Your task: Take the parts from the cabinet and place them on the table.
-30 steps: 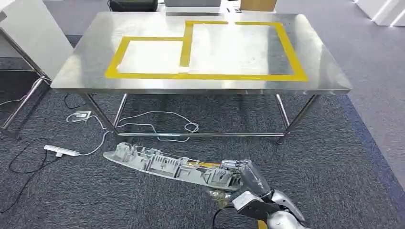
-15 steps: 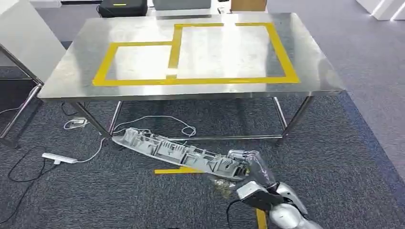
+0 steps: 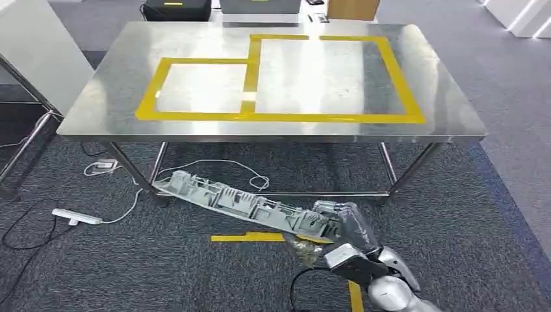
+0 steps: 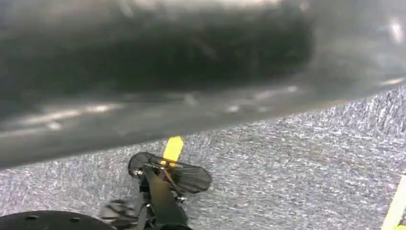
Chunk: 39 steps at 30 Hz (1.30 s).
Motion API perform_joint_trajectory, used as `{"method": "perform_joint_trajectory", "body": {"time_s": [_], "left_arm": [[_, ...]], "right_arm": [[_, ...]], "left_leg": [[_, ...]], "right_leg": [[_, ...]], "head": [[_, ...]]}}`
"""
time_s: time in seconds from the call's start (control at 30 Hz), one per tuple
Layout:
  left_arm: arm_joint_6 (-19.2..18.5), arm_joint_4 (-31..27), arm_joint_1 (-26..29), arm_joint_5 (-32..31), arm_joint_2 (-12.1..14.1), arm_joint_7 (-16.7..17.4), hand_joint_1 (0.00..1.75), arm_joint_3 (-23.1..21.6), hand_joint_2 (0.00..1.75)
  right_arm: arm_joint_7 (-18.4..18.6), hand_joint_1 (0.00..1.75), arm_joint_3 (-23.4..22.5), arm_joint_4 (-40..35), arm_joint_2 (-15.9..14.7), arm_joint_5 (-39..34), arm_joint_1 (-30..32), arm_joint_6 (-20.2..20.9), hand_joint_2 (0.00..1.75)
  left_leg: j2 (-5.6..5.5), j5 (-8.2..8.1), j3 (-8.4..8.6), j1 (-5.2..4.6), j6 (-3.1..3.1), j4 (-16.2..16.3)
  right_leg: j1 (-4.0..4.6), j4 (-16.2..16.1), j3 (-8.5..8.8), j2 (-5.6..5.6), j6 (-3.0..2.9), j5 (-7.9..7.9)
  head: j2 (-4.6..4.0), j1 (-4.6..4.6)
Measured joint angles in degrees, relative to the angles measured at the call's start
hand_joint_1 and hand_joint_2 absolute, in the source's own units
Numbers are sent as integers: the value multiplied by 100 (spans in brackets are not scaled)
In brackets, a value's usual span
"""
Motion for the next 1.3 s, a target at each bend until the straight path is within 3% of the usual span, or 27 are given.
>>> {"method": "perform_joint_trajectory", "body": {"time_s": [0.03,0.07,0.13,0.2,0.27,0.3,0.37,0.4,0.43,0.47,0.57,0.63,0.7,0.77,0.8,0.9,0.93,0.97,1.0,1.07,1.13,1.17,1.23,1.3], "left_arm": [[2,0,-2,-2,-9,2,0,0,0],[2,0,0,-4,-11,2,0,0,0],[0,2,-11,-20,-11,9,0,11,0],[-2,2,-1,-28,-13,11,0,11,0],[-11,0,-7,-57,9,11,0,13,0],[-24,0,-11,-70,2,11,0,13,0],[-30,0,-20,-102,13,11,0,11,0],[-37,0,-19,-127,13,11,0,11,0],[-42,0,-10,-129,18,11,0,11,0],[-42,0,-1,-133,20,11,0,11,0],[-59,0,1,-175,33,9,0,13,0],[-85,2,-22,-199,37,7,0,11,0],[-111,2,-35,-243,44,7,0,11,0],[-120,2,-21,-271,31,7,0,11,0],[-125,2,-31,-299,31,7,0,9,0],[-127,2,-66,-332,39,7,0,9,0],[-127,2,-63,-356,39,7,0,9,0],[-127,2,-57,-372,39,7,0,9,0],[-127,4,-48,-382,35,7,0,9,0],[-129,4,-58,-402,28,7,0,9,0],[-131,5,-80,-422,35,-2,0,9,0],[-131,4,-81,-426,42,-7,0,9,0],[-162,4,-82,-433,46,-7,0,9,0],[-171,4,-82,-446,57,-15,0,7,0]], "right_arm": [[48,164,-37,0,0,-17,-14,-46,175],[74,164,-77,0,0,-31,-32,-81,175],[107,164,-164,-33,11,-55,-88,-175,175],[142,164,-265,-48,17,-61,-100,-289,175],[155,164,-375,-87,55,-50,-105,-460,175],[155,164,-426,-96,81,-48,-129,-551,175],[107,164,-513,-124,140,35,-165,-843,175],[87,164,-568,-129,166,72,-175,-982,175],[76,164,-616,-129,179,94,-182,-1073,175],[76,164,-666,-129,194,109,-192,-1158,175],[74,164,-785,-129,230,179,-239,-1338,175],[41,164,-846,-127,236,309,-307,-1543,175],[37,164,-939,-122,236,395,-385,-1722,175],[30,164,-1067,-125,236,448,-462,-1864,175],[24,164,-1129,-125,236,466,-519,-1929,175],[0,164,-1326,-111,236,516,-636,-2115,175],[0,164,-1377,-111,236,533,-636,-2142,175],[0,164,-1432,-111,236,555,-634,-2177,175],[-7,164,-1468,-111,236,579,-640,-2201,175],[-42,164,-1536,-114,236,654,-656,-2223,175],[-114,164,-1628,-120,249,865,-663,-2272,175],[-133,164,-1650,-125,288,946,-674,-2293,175],[-160,164,-1735,-122,321,1010,-660,-2301,175],[-195,164,-1810,-122,378,995,-667,-2312,175]], "left_leg": [[-7,-48,78,0,-15,0],[-8,-92,105,2,-35,-7],[-17,-120,75,-27,-104,14],[-2,-118,97,-14,-161,-50],[3,-210,121,-23,-231,48],[8,-348,-21,-16,-253,327],[10,-699,-515,1,-290,1186],[10,-791,-768,1,-302,1578],[11,-729,-907,1,-306,1718],[11,-488,-915,1,-302,1594],[12,491,-495,-6,-226,311],[17,312,-355,-47,-154,87],[7,268,-396,-52,-129,74],[4,255,-308,7,-80,-24],[5,227,-272,9,-36,-28],[7,145,-210,2,15,-27],[5,111,-169,2,13,-25],[-1,70,-109,3,4,-25],[-7,21,-34,4,-11,-24],[-11,-85,127,10,-54,-23],[-20,-134,132,-22,-121,-9],[-15,-123,100,-24,-146,-12],[-7,-143,135,-23,-203,-61],[8,-271,114,-19,-264,107]], "right_leg": [[3,-608,233,-1,-28,381],[14,-978,379,-2,-53,518],[41,-1157,525,-8,-105,344],[55,-1141,509,23,-149,327],[-10,-1242,614,20,-209,325],[-13,-1256,652,8,-251,299],[-10,-1254,697,4,-279,254],[-7,-1254,730,4,-282,220],[-6,-1254,773,6,-282,188],[-6,-1254,841,14,-277,143],[-4,-1256,1047,25,-235,-1],[22,-1246,1022,51,-156,-42],[13,-1281,1000,34,-116,-39],[13,-1244,997,28,-30,-130],[16,-1004,881,20,-9,-225],[-17,365,61,19,50,-696],[-23,605,-126,19,64,-684],[-33,559,-181,17,68,-502],[-43,222,-93,11,70,-165],[-49,-823,299,-13,49,529],[-21,-1056,487,-16,11,417],[-16,-1101,497,-9,-55,331],[-15,-1119,505,7,-113,295],[-57,-1177,611,-7,-197,262]], "head": [[0,2],[0,7],[2,15],[0,4],[0,-8],[0,-35],[0,-37],[0,-33],[0,-35],[0,-33],[0,-35],[0,-44],[0,-30],[2,-26],[0,-7],[0,-4],[0,-2],[0,-4],[0,-2],[0,2],[2,11],[2,3],[2,-13],[0,-37]]}}
